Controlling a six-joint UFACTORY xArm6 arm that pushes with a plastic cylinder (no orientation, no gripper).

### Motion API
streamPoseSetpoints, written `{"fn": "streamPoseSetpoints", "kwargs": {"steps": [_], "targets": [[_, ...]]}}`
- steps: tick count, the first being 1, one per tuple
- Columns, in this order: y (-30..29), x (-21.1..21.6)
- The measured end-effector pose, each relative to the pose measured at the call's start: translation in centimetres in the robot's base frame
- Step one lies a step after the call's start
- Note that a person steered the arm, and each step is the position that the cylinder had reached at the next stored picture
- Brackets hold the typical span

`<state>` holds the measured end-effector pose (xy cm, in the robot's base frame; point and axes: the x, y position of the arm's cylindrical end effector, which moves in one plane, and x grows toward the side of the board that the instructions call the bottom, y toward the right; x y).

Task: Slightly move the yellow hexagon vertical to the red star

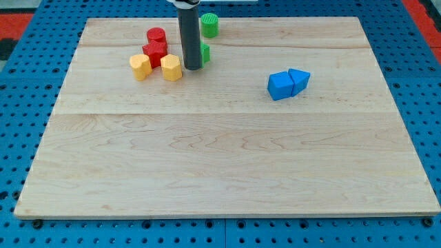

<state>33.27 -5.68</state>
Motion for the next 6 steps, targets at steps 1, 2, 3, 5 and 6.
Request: {"fn": "streamPoseSetpoints", "kwargs": {"steps": [1,2,3,5,6], "targets": [[-0.1,-1.3],[0.7,-4.6],[0.6,-5.2],[-2.6,-4.7],[-2.6,-4.7]]}}
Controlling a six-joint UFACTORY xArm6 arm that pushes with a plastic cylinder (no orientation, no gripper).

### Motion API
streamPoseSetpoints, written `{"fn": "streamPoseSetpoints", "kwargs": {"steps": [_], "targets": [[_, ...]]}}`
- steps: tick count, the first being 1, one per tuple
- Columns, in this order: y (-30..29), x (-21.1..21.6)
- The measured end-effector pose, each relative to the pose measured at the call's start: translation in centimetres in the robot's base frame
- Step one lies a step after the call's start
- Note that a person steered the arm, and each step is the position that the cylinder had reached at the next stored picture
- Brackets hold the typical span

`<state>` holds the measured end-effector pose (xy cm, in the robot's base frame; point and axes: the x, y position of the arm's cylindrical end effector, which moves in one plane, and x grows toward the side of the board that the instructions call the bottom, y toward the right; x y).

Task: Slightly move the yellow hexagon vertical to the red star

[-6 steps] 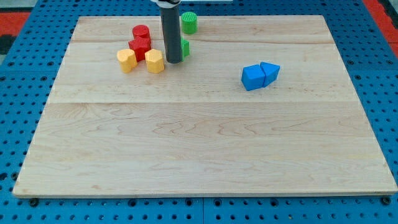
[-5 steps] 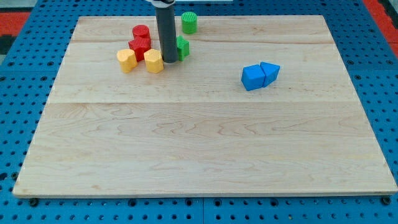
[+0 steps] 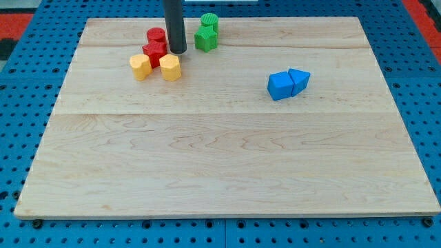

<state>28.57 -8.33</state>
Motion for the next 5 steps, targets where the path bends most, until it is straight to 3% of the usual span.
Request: {"fn": "streamPoseSetpoints", "kwargs": {"steps": [2,5], "targets": [[-0.1,3.9],[0.9,17.3]]}}
